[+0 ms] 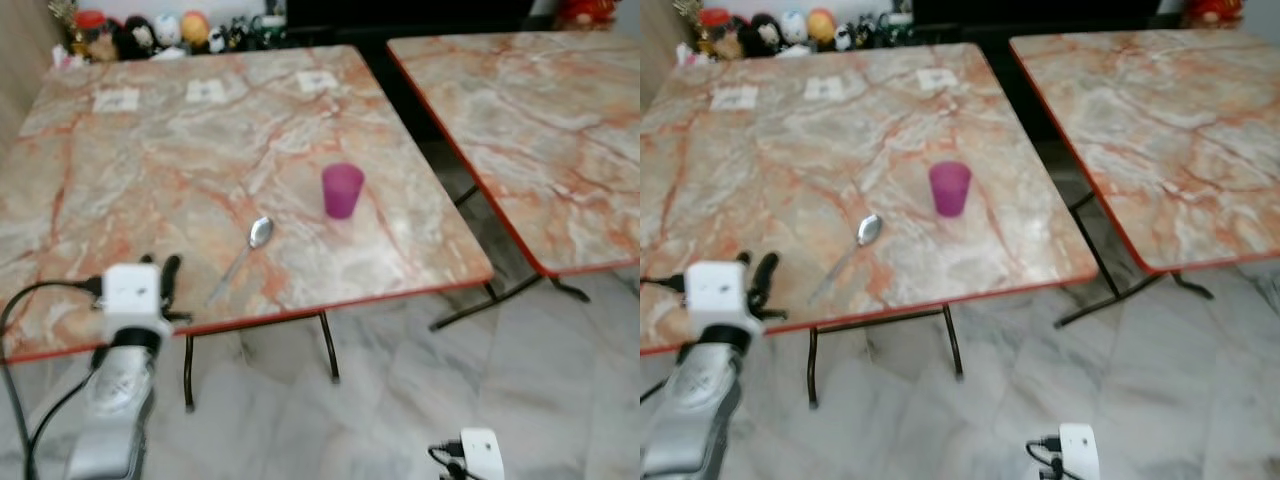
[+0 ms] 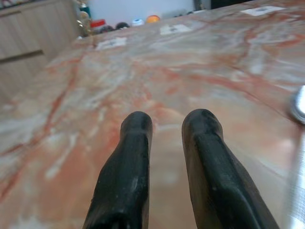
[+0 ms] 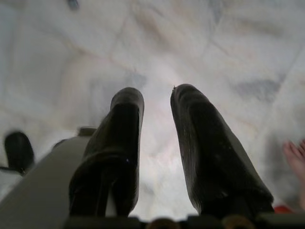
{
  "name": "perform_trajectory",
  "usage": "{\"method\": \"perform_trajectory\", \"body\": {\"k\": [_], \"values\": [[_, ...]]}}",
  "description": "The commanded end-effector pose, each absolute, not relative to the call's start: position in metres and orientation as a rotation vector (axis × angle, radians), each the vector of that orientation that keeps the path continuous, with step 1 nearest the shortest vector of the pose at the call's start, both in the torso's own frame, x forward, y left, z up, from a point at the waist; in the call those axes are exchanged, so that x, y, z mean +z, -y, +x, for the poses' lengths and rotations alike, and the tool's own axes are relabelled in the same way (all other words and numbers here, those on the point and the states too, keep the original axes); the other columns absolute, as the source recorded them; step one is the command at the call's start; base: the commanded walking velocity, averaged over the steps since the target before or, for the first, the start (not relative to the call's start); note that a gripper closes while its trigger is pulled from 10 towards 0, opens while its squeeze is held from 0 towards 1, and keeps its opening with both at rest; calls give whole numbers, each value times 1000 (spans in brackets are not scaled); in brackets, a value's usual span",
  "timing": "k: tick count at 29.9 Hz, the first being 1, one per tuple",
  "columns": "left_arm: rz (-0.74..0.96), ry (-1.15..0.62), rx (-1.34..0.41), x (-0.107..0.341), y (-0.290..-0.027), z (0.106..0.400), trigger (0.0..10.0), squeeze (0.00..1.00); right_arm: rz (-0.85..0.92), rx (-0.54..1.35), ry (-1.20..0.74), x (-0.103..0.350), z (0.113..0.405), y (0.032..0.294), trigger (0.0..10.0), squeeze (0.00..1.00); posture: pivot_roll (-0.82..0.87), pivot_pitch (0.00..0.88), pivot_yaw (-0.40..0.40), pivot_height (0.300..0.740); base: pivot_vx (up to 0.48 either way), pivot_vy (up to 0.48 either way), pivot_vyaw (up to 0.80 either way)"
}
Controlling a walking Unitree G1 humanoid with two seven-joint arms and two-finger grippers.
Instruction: Setting the table
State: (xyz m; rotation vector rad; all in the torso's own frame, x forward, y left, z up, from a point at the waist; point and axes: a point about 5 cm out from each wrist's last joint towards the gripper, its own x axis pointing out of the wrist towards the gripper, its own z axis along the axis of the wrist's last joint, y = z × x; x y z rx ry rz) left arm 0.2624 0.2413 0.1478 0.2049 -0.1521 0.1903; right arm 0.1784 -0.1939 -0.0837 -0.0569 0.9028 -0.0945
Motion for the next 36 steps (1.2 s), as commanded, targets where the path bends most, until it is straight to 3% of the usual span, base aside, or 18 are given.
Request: {"method": "perform_trajectory", "body": {"k": [1,6,22,36], "values": [[185,186,148,154,-230,266,10000,0,-55,-112,-932,-88,168,199,10000,0,-11,115,-17,740,292,0,0],[153,188,-28,153,-203,270,10000,0,-58,-108,-931,-88,168,199,10000,0,-17,100,-12,740,0,0,0],[233,25,-460,133,-154,284,10000,0,-49,-110,-930,-88,169,195,10000,0,-13,120,-3,740,0,0,0],[243,58,-381,135,-152,293,10000,0,-45,-112,-950,-89,168,196,10000,0,-14,124,-5,740,0,0,-611]]}}
